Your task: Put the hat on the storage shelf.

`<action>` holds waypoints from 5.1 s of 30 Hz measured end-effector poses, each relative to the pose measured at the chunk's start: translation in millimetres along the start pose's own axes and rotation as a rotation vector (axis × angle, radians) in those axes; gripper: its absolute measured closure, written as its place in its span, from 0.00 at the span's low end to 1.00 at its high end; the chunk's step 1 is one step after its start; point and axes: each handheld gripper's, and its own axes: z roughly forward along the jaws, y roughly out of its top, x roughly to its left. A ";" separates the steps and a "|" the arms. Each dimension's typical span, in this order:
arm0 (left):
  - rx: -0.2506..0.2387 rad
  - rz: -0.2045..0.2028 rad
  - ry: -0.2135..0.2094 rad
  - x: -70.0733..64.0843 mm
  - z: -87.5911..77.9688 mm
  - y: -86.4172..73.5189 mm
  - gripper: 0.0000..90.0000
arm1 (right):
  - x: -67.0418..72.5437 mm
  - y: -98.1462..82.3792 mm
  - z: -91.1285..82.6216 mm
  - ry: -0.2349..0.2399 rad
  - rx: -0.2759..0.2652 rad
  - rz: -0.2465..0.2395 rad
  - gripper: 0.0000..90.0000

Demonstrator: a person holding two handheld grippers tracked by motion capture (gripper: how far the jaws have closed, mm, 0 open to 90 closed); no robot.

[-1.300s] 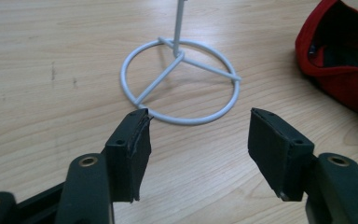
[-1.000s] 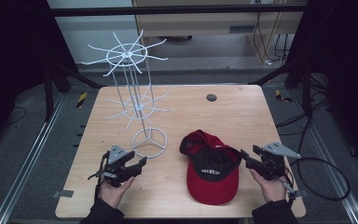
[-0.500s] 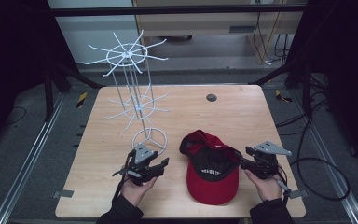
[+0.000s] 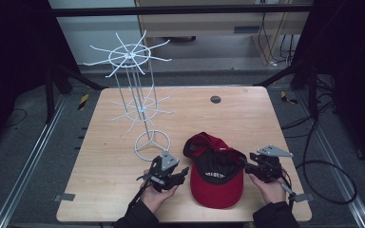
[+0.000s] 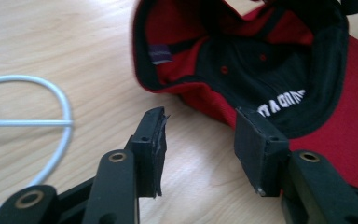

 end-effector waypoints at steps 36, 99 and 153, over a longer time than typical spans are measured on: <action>0.095 -0.032 -0.069 -8.4 33.9 -10.6 0.85 | 33.2 23.3 -22.7 0.111 -0.184 -0.098 0.98; -0.122 0.038 -0.113 0.2 30.7 110.8 0.90 | 47.9 29.2 -34.5 0.191 -0.115 -0.088 0.53; -0.202 0.014 -0.130 11.6 -11.7 106.1 0.90 | 45.2 28.9 -32.7 -0.069 -0.098 -0.225 0.93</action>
